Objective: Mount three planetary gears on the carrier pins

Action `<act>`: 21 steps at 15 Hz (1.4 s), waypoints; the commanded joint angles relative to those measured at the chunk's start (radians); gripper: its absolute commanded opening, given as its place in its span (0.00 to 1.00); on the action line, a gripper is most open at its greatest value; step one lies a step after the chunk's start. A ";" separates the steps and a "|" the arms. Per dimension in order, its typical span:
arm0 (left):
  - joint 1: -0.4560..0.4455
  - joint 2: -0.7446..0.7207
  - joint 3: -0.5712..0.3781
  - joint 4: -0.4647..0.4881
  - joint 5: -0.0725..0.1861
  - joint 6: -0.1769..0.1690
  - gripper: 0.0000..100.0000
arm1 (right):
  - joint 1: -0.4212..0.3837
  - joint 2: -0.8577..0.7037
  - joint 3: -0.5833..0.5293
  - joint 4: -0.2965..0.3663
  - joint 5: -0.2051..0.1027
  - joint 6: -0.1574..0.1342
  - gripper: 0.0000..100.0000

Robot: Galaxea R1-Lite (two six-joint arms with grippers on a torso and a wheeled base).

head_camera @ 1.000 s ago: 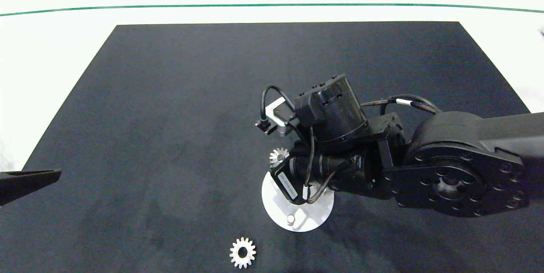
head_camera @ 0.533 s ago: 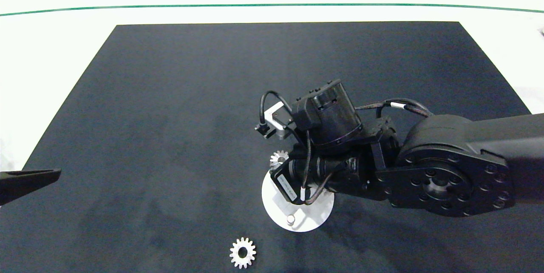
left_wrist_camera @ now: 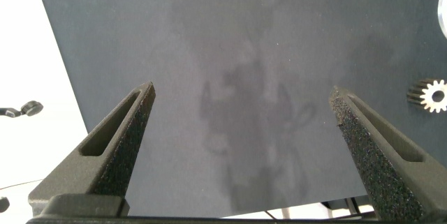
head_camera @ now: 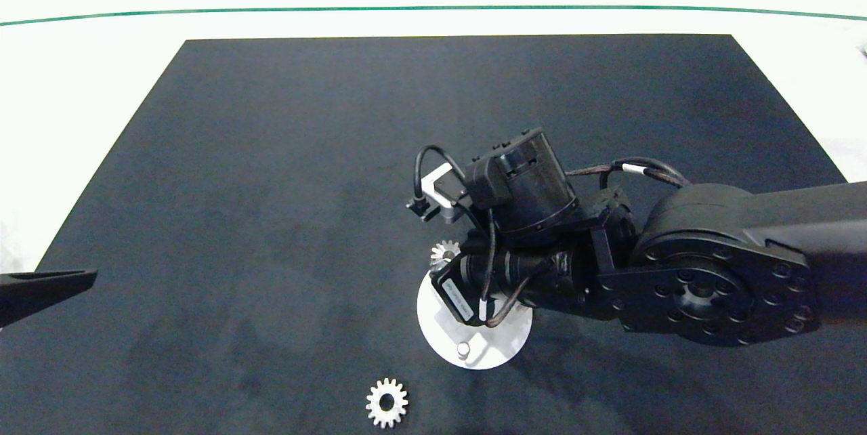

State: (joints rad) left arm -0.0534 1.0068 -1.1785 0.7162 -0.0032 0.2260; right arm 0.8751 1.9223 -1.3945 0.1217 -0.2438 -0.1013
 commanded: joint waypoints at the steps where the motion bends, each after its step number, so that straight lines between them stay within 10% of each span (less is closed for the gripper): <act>1: 0.000 -0.001 0.000 0.005 0.000 0.001 1.00 | 0.001 0.003 -0.001 0.001 -0.002 -0.002 0.22; 14: -0.002 -0.002 0.000 0.005 0.000 0.001 1.00 | 0.005 0.007 -0.001 0.001 -0.002 0.000 0.22; 15: -0.002 -0.002 0.000 0.005 0.000 0.001 1.00 | 0.005 0.007 -0.001 0.001 -0.002 0.000 1.00; 21: 0.000 -0.002 0.000 0.005 0.000 0.001 1.00 | 0.004 0.000 -0.003 -0.001 -0.002 0.005 1.00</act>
State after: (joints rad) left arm -0.0551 1.0053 -1.1781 0.7168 -0.0032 0.2260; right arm 0.8798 1.9272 -1.3960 0.1215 -0.2438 -0.0962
